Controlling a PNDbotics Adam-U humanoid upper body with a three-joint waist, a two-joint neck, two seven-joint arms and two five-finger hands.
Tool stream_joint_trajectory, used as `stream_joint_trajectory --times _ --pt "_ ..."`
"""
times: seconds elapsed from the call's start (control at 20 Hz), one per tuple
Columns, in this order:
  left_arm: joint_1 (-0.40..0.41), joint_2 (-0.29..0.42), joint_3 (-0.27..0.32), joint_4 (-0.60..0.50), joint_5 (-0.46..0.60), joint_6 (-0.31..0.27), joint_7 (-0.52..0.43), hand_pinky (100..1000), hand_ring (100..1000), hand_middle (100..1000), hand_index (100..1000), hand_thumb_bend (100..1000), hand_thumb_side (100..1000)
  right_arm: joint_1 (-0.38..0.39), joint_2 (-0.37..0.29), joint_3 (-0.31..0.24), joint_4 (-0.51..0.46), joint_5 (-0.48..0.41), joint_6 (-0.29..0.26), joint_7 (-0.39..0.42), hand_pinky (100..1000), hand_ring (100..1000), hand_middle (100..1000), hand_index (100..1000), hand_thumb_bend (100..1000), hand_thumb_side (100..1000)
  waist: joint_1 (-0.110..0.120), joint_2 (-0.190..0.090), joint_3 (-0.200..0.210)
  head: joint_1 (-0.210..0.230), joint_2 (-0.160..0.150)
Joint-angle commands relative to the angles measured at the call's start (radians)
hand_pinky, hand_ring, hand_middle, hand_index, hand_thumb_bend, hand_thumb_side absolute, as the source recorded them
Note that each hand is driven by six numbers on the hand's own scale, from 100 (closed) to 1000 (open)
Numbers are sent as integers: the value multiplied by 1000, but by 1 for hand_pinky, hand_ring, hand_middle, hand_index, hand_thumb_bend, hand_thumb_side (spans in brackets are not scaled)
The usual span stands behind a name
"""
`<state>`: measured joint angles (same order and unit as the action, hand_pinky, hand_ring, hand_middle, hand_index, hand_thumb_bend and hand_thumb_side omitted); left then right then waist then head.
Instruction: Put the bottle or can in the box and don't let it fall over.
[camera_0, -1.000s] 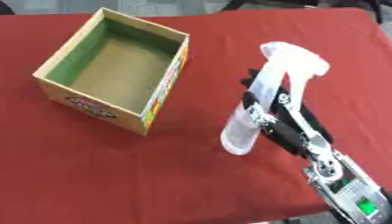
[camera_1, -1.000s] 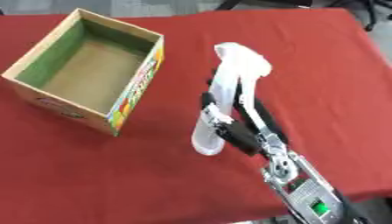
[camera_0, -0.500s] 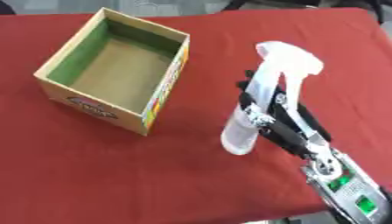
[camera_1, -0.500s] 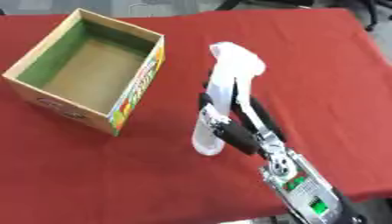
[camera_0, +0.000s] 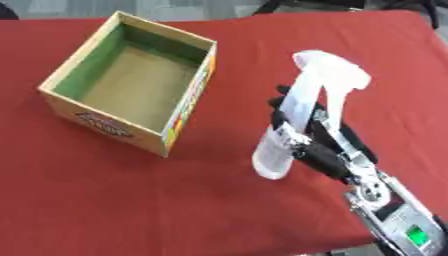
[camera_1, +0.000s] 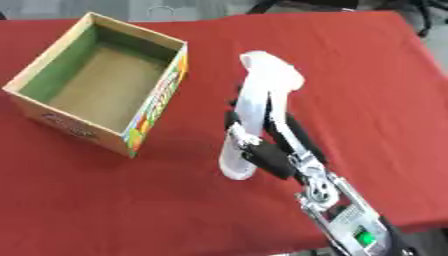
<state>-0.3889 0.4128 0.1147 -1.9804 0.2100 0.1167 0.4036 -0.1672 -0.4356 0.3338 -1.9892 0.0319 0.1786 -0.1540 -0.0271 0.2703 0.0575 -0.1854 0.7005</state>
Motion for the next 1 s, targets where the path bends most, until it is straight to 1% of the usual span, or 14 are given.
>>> stream_joint_trajectory --times 0.05,0.15,0.35,0.45,0.7,0.85,1.0 --pt "-14 11 5 -20 4 -1 0 483 1000 1000 710 310 938 -8 -8 -1 -11 -10 12 -3 841 895 788 948 100 631 3 -11 1 -1 -12" --pt "-15 11 5 -20 4 -1 0 483 1000 1000 710 310 938 -8 -7 -1 -11 -14 17 -6 844 900 787 940 100 625 4 -11 0 0 -12" --pt "-15 11 5 -20 4 -2 0 484 1000 1000 710 309 937 -6 -6 -2 -11 -23 30 -17 874 953 785 916 100 630 5 -10 -1 0 -15" --pt "-15 11 5 -20 4 -2 1 484 1000 1000 710 309 937 -4 -5 -2 -11 -28 38 -23 880 960 781 912 100 628 5 -10 -1 0 -16" --pt "-16 10 5 -20 4 -2 1 483 1000 1000 709 309 937 -1 -2 3 -11 -49 55 -28 910 999 774 904 100 599 6 -8 -1 -1 -16" --pt "-17 10 5 -20 4 -2 0 483 1000 1000 708 308 936 0 -1 6 -11 -57 62 -23 930 1000 775 903 100 583 7 -7 -1 -2 -16" --pt "-18 10 5 -20 4 -2 0 483 1000 1000 708 308 936 2 -1 9 -11 -60 69 -17 950 1000 770 896 100 542 7 -7 -2 -2 -17"
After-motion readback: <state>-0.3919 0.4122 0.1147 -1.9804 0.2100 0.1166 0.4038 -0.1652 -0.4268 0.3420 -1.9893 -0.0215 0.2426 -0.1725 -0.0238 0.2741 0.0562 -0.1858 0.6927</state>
